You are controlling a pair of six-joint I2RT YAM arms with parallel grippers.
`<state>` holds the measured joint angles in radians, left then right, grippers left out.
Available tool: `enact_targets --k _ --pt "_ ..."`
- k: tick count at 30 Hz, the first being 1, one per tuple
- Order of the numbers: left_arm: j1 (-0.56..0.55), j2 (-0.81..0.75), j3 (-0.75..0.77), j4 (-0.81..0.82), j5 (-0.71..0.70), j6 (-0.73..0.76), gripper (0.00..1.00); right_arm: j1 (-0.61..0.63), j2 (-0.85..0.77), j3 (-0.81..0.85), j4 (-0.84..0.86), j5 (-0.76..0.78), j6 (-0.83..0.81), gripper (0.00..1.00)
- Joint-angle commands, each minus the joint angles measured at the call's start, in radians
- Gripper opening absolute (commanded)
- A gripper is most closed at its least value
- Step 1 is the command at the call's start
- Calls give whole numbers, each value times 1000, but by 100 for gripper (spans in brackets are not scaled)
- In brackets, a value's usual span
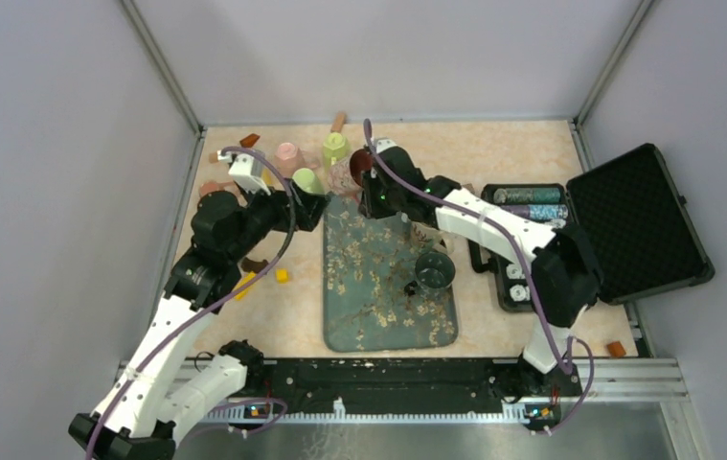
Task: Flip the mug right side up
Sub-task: Turn over the cup at the center of the board, then place the cup on the tray.
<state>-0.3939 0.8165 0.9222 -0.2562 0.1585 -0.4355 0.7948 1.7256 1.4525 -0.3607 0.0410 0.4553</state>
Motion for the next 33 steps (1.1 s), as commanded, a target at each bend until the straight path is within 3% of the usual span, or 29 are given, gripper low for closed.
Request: enact_targets --k 1,19,33 --pt "-2 -36 86 -26 -39 42 98 20 63 138 22 69 -55 0" --pt "-1 -73 151 -105 -75 68 98 38 420 515 -249 188 -162 0" --pt "-2 -77 115 -109 -75 69 98 58 455 564 -377 204 -164 0"
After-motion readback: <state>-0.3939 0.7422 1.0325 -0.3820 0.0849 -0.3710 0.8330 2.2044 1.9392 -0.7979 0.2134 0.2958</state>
